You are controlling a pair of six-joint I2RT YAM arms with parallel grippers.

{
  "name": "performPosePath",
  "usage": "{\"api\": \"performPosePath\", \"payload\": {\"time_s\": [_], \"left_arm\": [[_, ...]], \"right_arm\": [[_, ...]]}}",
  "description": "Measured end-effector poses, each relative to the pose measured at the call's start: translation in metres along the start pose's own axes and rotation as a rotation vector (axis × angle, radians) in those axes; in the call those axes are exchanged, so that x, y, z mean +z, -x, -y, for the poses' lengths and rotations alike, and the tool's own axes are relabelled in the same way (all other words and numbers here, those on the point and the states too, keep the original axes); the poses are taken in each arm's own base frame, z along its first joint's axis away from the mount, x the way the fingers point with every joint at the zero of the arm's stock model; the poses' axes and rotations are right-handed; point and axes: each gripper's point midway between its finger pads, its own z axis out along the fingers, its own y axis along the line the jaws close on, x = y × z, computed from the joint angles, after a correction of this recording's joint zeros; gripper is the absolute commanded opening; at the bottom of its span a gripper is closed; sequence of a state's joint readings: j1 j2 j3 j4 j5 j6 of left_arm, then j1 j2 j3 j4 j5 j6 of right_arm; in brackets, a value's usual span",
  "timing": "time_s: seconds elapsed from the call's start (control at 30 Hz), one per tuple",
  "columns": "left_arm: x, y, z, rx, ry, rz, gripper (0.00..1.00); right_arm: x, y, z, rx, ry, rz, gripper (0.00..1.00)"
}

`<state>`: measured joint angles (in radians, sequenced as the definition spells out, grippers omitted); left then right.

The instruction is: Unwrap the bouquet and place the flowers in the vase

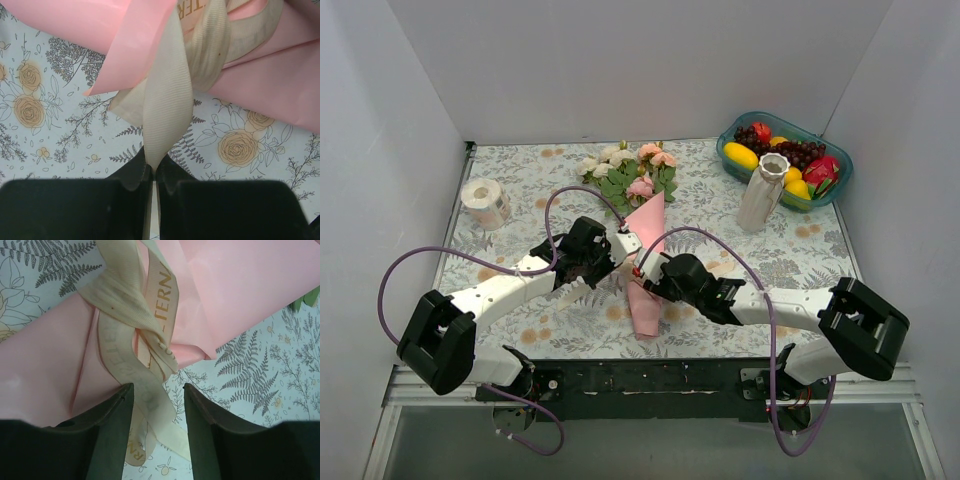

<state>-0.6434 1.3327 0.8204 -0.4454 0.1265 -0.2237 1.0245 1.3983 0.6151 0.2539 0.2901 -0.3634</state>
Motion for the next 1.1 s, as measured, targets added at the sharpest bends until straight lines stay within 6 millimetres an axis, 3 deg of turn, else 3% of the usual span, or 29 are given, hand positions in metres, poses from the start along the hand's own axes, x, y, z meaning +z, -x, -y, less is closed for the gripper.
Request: {"api": "performPosePath", "payload": {"time_s": [0.2,0.37,0.63,0.93,1.07,1.1], "left_arm": [[0.000,0.000,0.000,0.000,0.000,0.000,0.03],[0.000,0.000,0.000,0.001,0.002,0.000,0.03],[0.000,-0.001,-0.002,0.008,0.008,-0.004,0.03],[-0.001,-0.001,-0.004,0.011,0.019,-0.008,0.03],[-0.001,-0.002,-0.005,0.011,0.025,-0.010,0.03],[-0.001,-0.002,-0.005,0.011,0.027,-0.011,0.03]], "right_arm": [[-0.004,-0.002,-0.005,-0.001,0.029,-0.004,0.53],[-0.003,-0.001,-0.005,0.002,0.033,-0.002,0.45],[0.000,-0.002,-0.008,0.031,0.035,-0.002,0.01],[-0.002,-0.002,-0.006,0.049,0.026,-0.005,0.01],[-0.013,0.014,0.005,0.061,-0.005,0.045,0.01],[-0.017,0.019,0.008,0.067,-0.015,0.064,0.05]]}}
